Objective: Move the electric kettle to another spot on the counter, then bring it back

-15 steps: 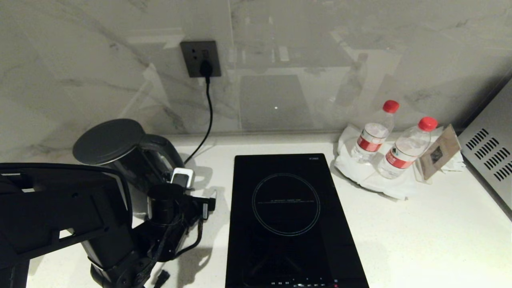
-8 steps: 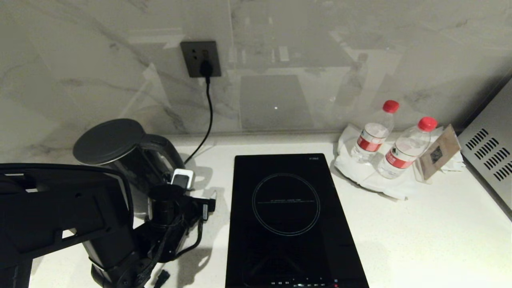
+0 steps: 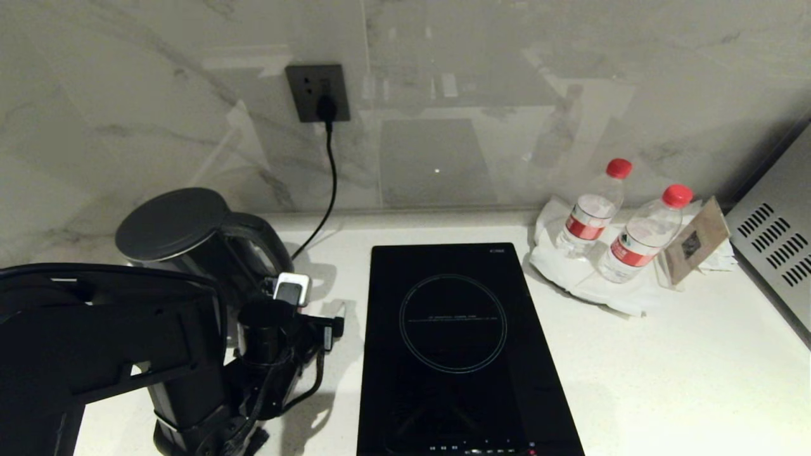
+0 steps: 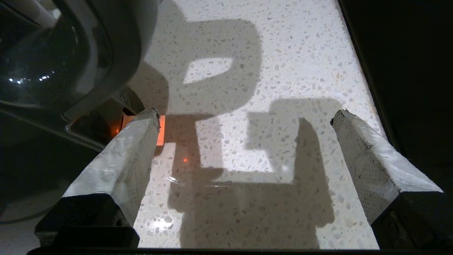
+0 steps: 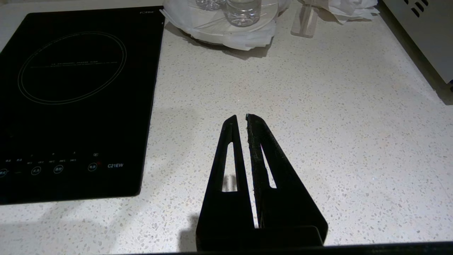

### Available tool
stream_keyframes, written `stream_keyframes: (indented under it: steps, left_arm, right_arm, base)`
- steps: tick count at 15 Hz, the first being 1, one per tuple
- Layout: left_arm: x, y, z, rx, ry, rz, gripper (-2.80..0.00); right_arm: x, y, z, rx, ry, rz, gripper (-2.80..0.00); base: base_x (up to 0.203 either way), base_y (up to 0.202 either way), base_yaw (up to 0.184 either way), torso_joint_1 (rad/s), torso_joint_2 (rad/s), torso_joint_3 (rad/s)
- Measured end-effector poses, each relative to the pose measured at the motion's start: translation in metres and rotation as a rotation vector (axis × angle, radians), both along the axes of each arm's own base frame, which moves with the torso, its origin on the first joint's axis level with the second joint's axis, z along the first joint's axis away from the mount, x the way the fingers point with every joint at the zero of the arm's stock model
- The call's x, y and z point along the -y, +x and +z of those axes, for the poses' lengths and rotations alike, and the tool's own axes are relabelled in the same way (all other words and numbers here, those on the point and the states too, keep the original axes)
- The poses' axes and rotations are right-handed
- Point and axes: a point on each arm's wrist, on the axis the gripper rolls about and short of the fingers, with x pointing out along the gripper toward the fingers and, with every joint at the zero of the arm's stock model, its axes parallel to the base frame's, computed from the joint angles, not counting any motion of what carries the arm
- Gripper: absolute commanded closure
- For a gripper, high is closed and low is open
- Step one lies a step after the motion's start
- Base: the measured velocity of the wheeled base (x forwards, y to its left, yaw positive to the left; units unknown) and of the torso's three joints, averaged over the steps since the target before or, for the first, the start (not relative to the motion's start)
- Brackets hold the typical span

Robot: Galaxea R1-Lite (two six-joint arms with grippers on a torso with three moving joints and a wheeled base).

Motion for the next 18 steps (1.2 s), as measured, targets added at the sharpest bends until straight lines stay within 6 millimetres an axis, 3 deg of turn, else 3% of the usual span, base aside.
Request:
stream_keyframes:
  steps: [11, 18]
  left_arm:
    - [0.001, -0.004, 0.013, 0.035, -0.014, 0.002, -2.8]
    - [0.0, -0.029, 0.014, 0.002, -0.003, -0.035, -2.8]
  right_arm:
    - [0.0, 0.0, 0.0, 0.0, 0.0, 0.0, 0.0]
    - [0.0, 0.0, 0.0, 0.0, 0.001, 0.0, 0.0]
  base:
    - [0.0, 0.0, 0.0, 0.0, 0.0, 0.0]
    - [0.0, 0.0, 0.0, 0.0, 0.0, 0.0]
